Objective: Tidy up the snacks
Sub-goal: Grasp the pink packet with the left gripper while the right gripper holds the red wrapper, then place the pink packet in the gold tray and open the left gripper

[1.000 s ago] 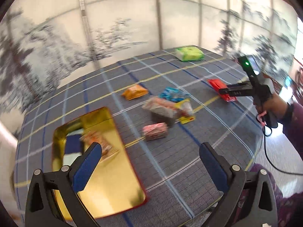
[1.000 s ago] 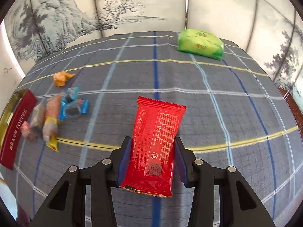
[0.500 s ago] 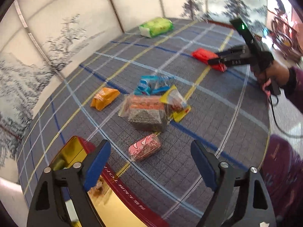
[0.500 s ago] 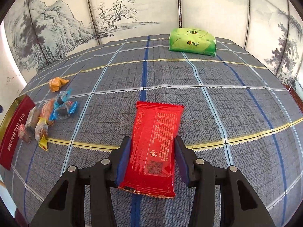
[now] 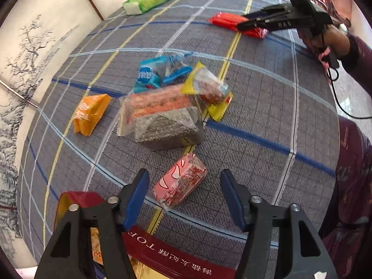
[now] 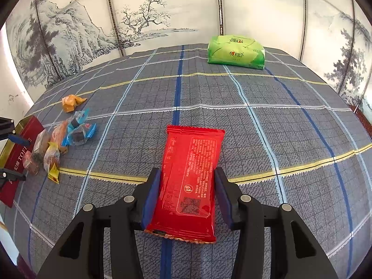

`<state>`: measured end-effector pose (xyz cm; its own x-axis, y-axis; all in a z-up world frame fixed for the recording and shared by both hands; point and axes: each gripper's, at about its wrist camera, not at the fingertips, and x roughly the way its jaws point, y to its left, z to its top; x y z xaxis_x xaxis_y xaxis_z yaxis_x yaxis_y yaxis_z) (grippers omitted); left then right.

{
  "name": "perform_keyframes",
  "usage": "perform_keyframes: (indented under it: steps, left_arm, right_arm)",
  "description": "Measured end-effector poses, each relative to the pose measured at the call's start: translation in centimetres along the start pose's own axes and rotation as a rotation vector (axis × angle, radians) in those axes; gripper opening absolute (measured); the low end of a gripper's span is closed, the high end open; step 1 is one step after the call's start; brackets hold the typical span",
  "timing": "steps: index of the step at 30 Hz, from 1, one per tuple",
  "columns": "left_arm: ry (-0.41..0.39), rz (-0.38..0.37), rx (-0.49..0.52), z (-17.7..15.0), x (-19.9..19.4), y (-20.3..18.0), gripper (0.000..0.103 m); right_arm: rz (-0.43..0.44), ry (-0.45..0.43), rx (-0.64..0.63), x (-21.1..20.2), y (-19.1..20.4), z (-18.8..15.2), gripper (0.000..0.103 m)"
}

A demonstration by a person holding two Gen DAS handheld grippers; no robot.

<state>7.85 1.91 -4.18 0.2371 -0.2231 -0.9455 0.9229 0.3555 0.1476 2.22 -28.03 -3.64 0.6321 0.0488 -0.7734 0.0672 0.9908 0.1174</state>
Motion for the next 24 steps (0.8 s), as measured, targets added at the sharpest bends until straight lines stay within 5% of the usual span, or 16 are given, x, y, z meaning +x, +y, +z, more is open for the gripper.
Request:
perform_keyframes:
  steps: [3,5,9,17,24]
  left_arm:
    - [0.029,-0.059,0.007,-0.1,0.9,0.1,0.021]
    - [0.03,-0.09,-0.043,-0.2,0.8,0.4,0.021]
    - [0.013,-0.034,-0.171,-1.0,0.0,-0.9,0.021]
    - [-0.179,-0.063,-0.608,-3.8,-5.2,-3.8,0.021]
    - [-0.237,0.058,-0.756,-4.9,-7.6,-6.3,0.021]
  right_arm:
    - [-0.005,0.001,-0.001,0.0,0.1,0.1,0.047]
    - [-0.011,0.003,-0.004,0.1,0.2,0.2,0.047]
    - [-0.014,0.003,-0.006,0.1,0.2,0.2,0.047]
    - [-0.03,0.004,-0.018,0.3,0.5,0.2,0.047]
    - [-0.049,0.006,-0.034,0.4,0.8,0.2,0.047]
